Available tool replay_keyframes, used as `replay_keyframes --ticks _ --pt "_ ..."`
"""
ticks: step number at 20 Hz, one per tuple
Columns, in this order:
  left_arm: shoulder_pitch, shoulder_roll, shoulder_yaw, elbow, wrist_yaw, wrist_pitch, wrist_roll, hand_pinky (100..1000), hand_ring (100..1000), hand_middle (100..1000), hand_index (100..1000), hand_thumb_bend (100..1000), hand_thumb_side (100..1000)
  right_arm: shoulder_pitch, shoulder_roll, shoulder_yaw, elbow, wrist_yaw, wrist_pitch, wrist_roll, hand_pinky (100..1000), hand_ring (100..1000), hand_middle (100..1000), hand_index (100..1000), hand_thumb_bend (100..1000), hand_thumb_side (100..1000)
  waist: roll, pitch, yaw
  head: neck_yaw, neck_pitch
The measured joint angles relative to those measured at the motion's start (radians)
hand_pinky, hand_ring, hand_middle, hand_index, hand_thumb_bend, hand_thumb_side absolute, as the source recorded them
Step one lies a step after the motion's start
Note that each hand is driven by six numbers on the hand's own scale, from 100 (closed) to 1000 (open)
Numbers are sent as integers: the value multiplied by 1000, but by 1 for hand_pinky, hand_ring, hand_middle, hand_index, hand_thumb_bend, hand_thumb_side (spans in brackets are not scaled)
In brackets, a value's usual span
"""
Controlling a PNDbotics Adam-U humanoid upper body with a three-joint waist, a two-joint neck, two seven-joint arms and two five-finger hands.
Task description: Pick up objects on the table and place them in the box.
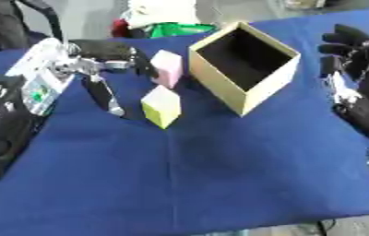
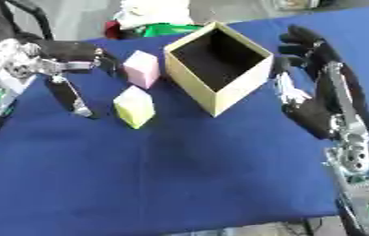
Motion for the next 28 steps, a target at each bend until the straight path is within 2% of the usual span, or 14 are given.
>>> replay_keyframes --ticks 19,28 --pt "-13 -98 16 111 -161 -73 82 788 742 734 871 568 191 -1 0 5 1 -3 -1 7 786 809 798 917 100 505 3 -1 -16 1 0" --pt "-15 -108 34 129 -218 -93 128 797 748 743 873 587 200 -1 1 6 2 -5 -1 8 786 809 798 918 100 506 4 -3 -15 1 0"
